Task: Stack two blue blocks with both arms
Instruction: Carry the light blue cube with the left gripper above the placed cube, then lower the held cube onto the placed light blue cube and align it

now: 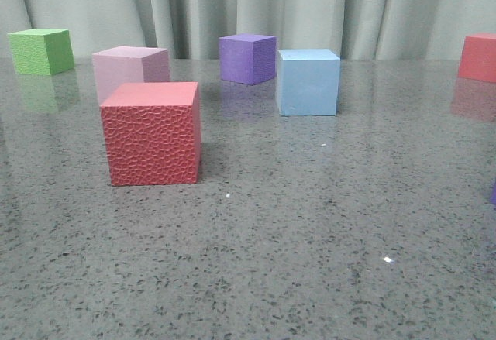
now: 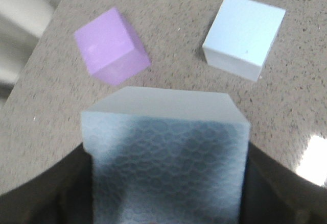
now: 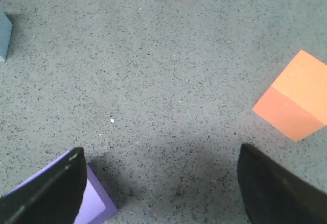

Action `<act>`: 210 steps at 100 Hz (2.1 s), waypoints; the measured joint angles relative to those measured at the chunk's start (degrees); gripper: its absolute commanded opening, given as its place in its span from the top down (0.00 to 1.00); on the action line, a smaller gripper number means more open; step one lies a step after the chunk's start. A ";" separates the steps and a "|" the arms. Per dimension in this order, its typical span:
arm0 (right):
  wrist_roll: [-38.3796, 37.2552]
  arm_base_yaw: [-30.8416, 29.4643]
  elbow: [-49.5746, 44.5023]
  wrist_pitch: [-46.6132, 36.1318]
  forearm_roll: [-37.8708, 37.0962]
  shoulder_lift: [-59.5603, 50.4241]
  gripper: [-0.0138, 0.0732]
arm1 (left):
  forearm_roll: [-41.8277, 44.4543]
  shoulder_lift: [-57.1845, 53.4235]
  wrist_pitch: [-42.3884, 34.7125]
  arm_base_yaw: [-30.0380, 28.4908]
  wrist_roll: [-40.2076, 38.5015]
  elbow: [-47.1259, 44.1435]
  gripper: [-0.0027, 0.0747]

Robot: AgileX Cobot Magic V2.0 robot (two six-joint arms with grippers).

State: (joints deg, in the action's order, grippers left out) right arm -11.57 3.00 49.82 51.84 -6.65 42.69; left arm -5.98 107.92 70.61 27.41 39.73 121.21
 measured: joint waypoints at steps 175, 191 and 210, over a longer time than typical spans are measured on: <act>0.00 0.00 0.00 0.00 0.00 0.00 0.15 | -4.06 18.16 0.86 7.99 10.04 16.69 0.65; 0.00 0.00 0.00 0.00 -0.04 0.00 0.15 | -3.95 18.16 1.49 7.99 10.13 16.69 0.65; 0.00 0.00 0.00 0.00 -0.04 0.00 0.15 | -3.87 18.16 1.49 7.99 10.13 16.69 0.65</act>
State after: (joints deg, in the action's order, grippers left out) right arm -11.57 3.00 49.82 51.84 -6.68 42.69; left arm -9.85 126.08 72.10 35.40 49.87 137.90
